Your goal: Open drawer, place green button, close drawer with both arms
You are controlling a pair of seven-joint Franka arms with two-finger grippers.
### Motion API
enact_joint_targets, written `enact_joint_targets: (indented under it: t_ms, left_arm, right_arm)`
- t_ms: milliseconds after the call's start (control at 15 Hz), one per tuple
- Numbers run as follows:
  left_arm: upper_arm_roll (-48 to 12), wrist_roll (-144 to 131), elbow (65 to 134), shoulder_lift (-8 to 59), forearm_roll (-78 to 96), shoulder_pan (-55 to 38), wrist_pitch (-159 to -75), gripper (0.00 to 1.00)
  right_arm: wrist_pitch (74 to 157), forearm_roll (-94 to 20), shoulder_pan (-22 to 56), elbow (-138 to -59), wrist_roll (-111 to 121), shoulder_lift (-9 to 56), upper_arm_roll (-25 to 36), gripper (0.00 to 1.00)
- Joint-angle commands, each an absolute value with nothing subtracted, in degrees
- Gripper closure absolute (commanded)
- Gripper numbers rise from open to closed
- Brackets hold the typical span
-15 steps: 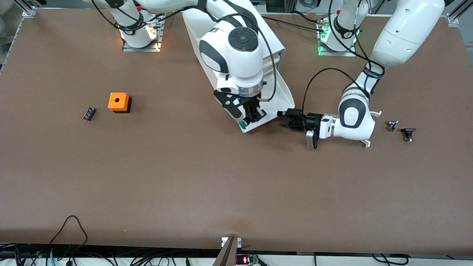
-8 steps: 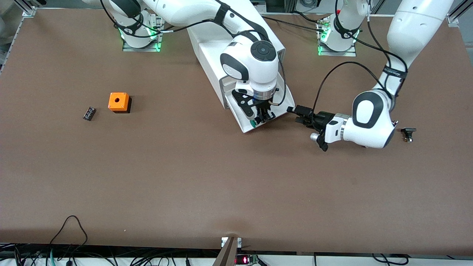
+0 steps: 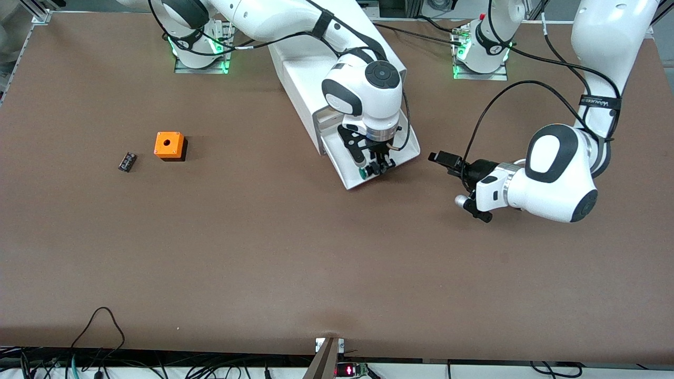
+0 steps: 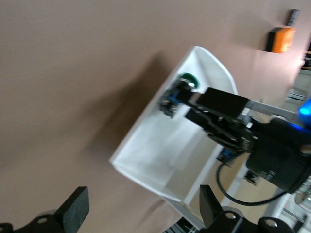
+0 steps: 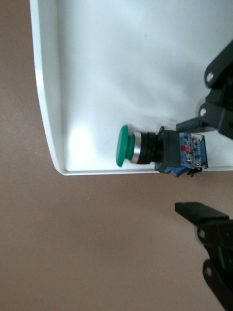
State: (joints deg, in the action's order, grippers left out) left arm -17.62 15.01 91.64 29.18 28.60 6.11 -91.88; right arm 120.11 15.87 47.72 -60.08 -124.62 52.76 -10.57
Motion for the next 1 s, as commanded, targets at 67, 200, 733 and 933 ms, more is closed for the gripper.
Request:
enact_joint_targets:
  t_ms: [67,200,733,933]
  left_arm:
    - [-18.7,7.0,91.0,25.1,20.7,6.2,-90.8,0.0]
    - [-18.8,5.4,90.3,23.7,14.6,5.5,-91.1,0.0]
    - [-19.2,7.6,82.9,25.2,-1.9,4.9,-89.3,0.0]
    - [-18.8,11.3,77.6,29.2,-1.9,5.6,-91.7,0.0]
  right_arm:
    - [118.6,17.0,46.9,-59.3,-123.2,51.9,-8.8,0.0]
    - [117.5,16.7,44.4,-59.3,-116.4,50.3,-9.4,0.0]
    - [109.6,5.0,32.2,-59.3,-83.8,43.3,-10.0,0.0]
    - [105.6,4.9,28.3,-59.4,-71.0,40.5,-9.8,0.0]
